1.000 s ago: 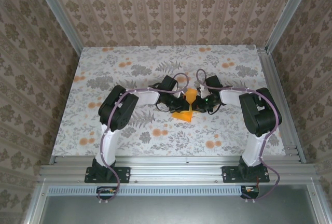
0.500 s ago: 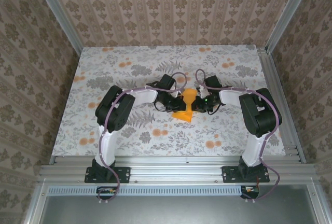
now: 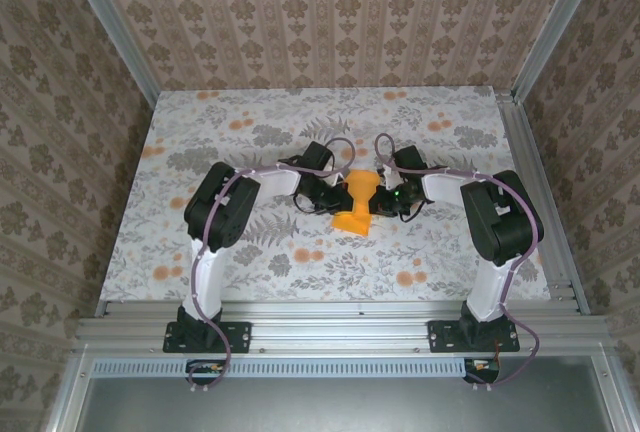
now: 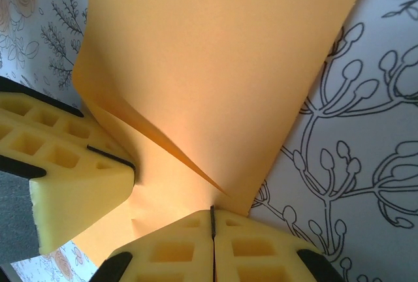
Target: Fold a paper plane with a square sheet of paper (pick it up from the middle)
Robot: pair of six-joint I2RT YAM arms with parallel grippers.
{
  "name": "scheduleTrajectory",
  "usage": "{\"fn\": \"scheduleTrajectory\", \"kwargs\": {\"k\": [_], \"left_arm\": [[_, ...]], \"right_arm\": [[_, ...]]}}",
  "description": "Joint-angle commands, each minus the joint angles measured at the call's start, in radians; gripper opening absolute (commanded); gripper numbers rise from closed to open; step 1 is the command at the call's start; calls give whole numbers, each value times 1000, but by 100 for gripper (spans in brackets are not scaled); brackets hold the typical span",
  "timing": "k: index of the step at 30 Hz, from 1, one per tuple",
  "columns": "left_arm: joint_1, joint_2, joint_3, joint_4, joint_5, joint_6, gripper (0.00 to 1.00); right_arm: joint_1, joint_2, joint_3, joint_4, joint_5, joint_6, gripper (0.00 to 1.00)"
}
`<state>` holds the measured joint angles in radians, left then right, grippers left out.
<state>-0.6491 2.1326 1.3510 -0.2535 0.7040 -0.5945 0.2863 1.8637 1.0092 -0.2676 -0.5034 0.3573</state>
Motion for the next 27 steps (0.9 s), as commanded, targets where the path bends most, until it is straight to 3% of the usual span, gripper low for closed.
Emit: {"fn": "scheduleTrajectory", "kwargs": {"k": [1, 13, 27], "left_arm": [[19, 44, 16, -67, -54, 44, 3], [42, 46, 96, -163, -119, 104, 4], [75, 30, 122, -148, -106, 93, 7]], "right_arm": [[-1, 41, -34, -127, 163, -34, 9], [9, 53, -4, -162, 199, -64, 9], [22, 58, 16, -182, 215, -69, 9]]}}
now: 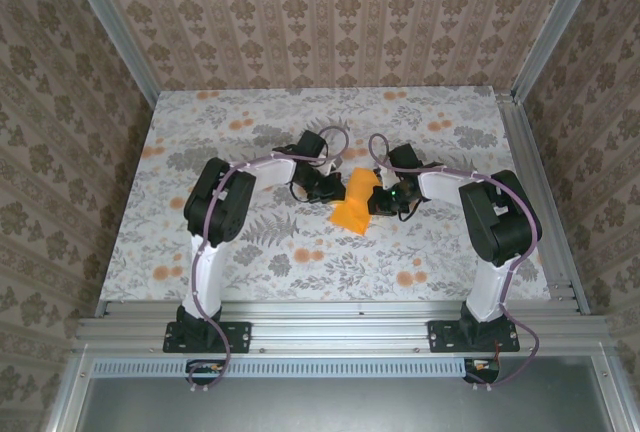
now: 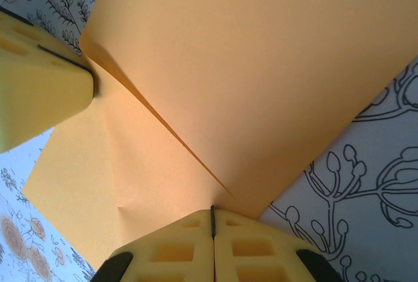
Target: Fold a paper plane with a square sheet of paper (pick it up from the middle)
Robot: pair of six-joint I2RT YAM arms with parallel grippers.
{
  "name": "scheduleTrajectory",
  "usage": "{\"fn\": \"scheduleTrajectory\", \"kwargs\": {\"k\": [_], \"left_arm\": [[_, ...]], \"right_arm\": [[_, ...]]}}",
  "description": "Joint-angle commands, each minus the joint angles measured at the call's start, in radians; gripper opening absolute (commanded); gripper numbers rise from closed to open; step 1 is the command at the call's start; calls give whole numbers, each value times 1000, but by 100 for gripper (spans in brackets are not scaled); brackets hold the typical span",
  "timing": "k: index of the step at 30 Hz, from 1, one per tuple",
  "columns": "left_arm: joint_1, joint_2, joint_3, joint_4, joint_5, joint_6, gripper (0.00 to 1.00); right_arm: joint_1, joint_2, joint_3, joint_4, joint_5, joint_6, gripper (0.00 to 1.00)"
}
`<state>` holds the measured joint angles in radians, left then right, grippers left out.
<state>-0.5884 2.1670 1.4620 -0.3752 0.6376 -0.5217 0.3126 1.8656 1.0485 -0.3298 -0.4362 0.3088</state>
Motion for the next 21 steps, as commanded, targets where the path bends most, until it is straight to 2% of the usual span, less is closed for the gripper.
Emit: {"fn": "scheduleTrajectory", "kwargs": {"k": [1, 9, 21], "left_arm": [[12, -21, 1, -22, -42, 17, 8], [-53, -137, -39, -46, -101, 13, 14], [-123, -110, -114, 63, -60, -69, 12]], "right_arm": [[-5, 55, -21, -121, 143, -22, 9], [-4, 43, -29, -106, 112, -5, 9], [-5, 39, -36, -91, 91, 12, 9]]}}
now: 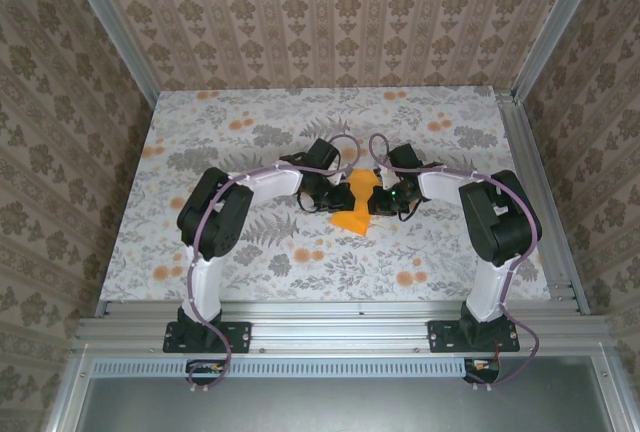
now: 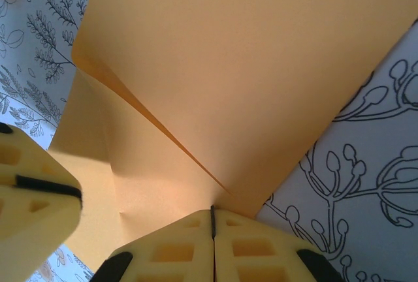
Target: Fold a paper plane with a square sheet of paper (pick it up from the middle)
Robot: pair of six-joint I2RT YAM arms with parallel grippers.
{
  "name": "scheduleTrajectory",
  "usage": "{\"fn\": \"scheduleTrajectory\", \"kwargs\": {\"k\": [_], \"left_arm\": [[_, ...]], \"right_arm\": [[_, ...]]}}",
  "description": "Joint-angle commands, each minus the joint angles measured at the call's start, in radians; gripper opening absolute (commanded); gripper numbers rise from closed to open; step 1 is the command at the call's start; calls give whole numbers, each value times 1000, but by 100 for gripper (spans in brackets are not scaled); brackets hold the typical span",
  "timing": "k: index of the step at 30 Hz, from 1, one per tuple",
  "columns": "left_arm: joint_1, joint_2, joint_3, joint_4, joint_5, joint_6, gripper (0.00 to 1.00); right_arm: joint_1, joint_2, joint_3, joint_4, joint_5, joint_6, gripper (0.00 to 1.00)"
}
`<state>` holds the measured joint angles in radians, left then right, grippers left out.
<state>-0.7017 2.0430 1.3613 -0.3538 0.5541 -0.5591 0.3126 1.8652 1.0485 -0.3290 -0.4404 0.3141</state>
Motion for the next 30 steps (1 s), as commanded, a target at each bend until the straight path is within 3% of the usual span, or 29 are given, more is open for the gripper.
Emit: {"fn": "scheduleTrajectory", "kwargs": {"k": [1, 30], "left_arm": [[-14, 17, -18, 49, 25, -35, 12], [-79, -29, -158, 251, 75, -139, 11]], "right_arm": [[-5, 39, -37, -89, 93, 9, 9], [-4, 37, -85, -58, 100, 49, 9]]}}
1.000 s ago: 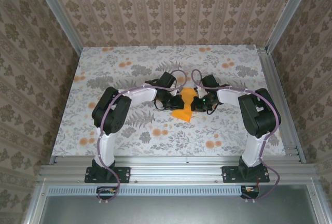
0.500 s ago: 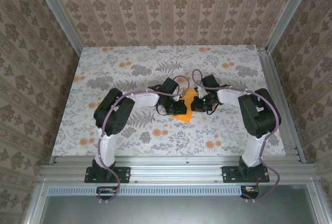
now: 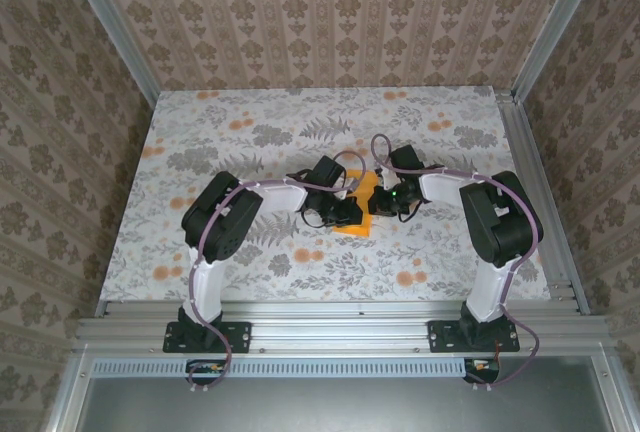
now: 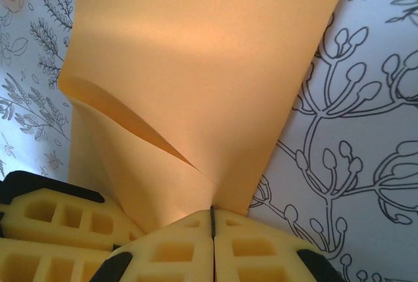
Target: Fold a paper plane with a square sheet of paper (pick it up from the middle)
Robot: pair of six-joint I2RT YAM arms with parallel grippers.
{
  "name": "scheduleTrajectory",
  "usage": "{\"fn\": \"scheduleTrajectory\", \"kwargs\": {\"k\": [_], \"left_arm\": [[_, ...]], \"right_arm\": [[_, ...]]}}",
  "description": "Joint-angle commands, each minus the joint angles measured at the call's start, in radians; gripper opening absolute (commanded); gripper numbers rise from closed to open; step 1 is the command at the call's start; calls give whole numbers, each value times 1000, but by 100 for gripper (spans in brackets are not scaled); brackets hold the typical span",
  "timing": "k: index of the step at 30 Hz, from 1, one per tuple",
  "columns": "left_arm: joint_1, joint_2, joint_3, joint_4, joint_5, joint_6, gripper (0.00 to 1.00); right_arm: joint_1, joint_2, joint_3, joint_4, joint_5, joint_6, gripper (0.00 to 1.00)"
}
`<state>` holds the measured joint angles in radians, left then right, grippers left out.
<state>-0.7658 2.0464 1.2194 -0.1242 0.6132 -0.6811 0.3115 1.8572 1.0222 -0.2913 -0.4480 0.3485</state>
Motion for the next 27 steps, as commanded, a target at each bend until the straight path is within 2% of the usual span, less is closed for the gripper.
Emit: {"fn": "scheduleTrajectory", "kwargs": {"k": [1, 5, 11, 19, 27], "left_arm": [[-16, -39, -18, 21, 14, -17, 11], [-9, -66, -19, -22, -14, 11, 11], [50, -82, 10, -86, -42, 70, 11], [89, 7, 106, -162, -26, 148, 12], [95, 74, 137, -163, -17, 167, 11]], "right_arm": [[-3, 44, -59, -96, 107, 13, 9], [-4, 29, -65, -81, 90, 16, 9], [-5, 14, -61, -80, 82, 8, 10], [-3, -20, -46, -73, 56, 18, 13], [-4, -44, -29, -70, 34, 39, 17]]}}
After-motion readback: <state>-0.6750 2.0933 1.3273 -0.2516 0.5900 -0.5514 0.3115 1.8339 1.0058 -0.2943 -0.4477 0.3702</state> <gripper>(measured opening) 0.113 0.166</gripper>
